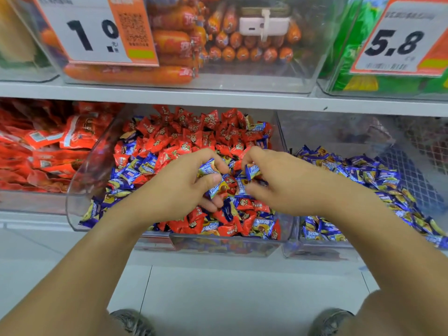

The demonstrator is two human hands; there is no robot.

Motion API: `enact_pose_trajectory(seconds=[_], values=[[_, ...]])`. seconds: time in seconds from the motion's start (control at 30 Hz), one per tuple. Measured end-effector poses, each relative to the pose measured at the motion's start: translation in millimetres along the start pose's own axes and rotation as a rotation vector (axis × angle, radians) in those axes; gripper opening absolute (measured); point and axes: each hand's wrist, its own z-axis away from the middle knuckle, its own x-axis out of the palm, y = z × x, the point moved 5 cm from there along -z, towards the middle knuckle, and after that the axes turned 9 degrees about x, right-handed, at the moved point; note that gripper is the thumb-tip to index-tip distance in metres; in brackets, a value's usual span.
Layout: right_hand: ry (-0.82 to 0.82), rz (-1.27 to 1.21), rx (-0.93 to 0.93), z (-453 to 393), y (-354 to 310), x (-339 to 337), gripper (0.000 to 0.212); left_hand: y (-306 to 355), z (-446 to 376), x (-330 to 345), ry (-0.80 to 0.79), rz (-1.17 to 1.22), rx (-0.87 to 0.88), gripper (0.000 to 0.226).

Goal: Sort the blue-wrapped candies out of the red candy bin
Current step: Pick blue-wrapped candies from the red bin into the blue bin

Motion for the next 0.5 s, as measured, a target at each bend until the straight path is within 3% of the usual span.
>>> enact_pose_trajectory(seconds=[0.13,0.2,0.33,0.43,0.5], values=[[0.025,0.281,-0.009,-18.7,-4.1,10.6,0.062,1.6,-6.3,-4.0,0.006,-0.11,0.031,0.026],[0.035,0.332,-0.006,-25.3,-6.2,13.0,0.056,-0.2,-8.5,-2.5,0.002,-0.124,0.02,0.028],[0.07,0.263,-0.014,-26.9,-3.6,12.0,0.019,4.6,-8.9,14.0,-0.043,-0.276,0.033,0.012],[0.14,0.143,-0.024,-18.8,-0.3,1.1,0.013,5.1,-11.8,23.4,-0.051,-0.409,0.102,0.027],[0.213,0.044,-0.033,-8.8,-0.5,-11.3,0.024,2.4,-13.9,29.5,-0.107,-0.453,0.098,0.026]])
